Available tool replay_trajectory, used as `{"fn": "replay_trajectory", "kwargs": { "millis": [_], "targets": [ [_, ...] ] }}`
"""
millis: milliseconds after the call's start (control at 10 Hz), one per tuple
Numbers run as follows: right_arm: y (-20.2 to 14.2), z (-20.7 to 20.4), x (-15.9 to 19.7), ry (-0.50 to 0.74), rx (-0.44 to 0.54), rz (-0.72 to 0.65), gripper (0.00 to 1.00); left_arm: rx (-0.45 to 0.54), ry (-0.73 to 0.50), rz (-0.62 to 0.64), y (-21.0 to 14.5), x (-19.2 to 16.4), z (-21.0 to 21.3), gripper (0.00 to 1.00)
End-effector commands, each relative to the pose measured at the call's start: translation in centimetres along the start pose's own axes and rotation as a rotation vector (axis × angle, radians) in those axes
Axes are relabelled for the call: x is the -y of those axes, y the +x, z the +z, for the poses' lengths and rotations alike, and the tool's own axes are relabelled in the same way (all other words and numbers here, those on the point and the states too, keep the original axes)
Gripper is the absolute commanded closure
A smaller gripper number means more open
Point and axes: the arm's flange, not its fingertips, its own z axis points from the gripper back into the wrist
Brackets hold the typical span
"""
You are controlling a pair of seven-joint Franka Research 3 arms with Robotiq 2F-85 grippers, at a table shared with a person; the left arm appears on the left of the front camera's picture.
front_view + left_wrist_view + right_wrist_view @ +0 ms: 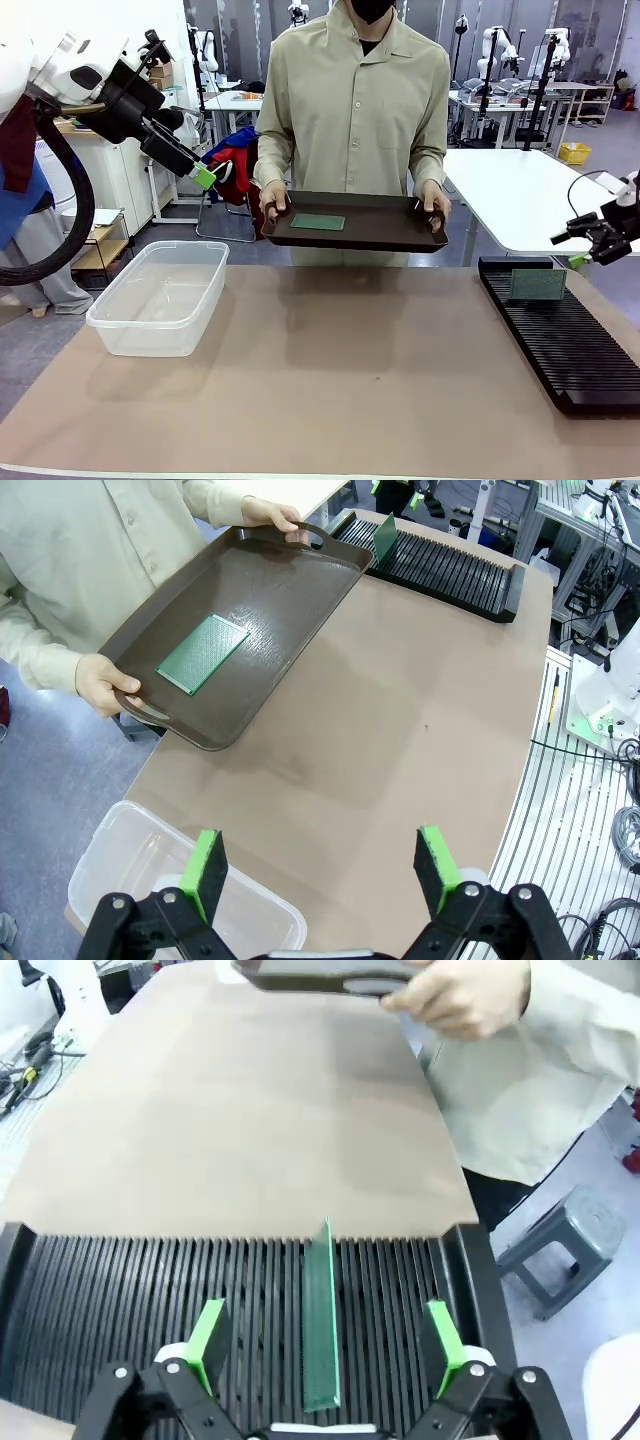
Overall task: Sort PCBs into racks and boxes based on the side picked up.
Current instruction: Pick up the Blank PCB handed by the Human.
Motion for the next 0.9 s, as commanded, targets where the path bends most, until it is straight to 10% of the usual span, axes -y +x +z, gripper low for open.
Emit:
{"fn": "replay_trajectory", "kwargs": {
  "millis": [0,300,800],
  "targets": [
    [3.5,-1.4,-3.9,-0.059,-0.031,-0.077,0.0,-0.002,-0.007,0.002,-0.1,0.1,0.0,0.0],
    [8.4,-1.8,-9.3,-0.245,0.029,-0.122,0.0,-0.002,-0.007,0.002,-0.1,0.1,0.0,0.0],
    [15.8,1.9,-14.1,-0.123,-0.036,-0.25,0.0,-0.002,-0.007,0.002,-0.1,0.1,0.0,0.0]
  ]
}}
